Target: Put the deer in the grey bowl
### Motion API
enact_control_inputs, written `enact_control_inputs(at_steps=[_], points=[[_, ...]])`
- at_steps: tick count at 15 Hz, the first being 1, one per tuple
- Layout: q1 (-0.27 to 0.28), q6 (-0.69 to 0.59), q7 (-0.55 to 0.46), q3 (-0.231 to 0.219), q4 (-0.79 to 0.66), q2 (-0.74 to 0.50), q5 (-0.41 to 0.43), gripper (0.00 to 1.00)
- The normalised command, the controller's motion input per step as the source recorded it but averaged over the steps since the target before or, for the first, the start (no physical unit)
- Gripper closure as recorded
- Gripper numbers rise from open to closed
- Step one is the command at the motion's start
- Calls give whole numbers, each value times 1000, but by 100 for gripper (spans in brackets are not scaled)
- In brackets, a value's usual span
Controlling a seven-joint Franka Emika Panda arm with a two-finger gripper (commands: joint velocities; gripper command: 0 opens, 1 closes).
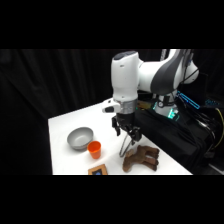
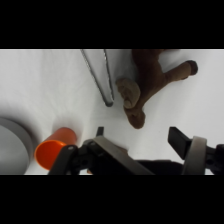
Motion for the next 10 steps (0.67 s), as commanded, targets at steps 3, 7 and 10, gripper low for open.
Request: enact_control_inputs(at_steps=[3, 7, 10], points=[[102, 343, 209, 28, -103, 144, -241, 0], [108, 361, 265, -58, -56, 179, -310, 0], [108, 295, 184, -94, -27, 187, -204, 0]])
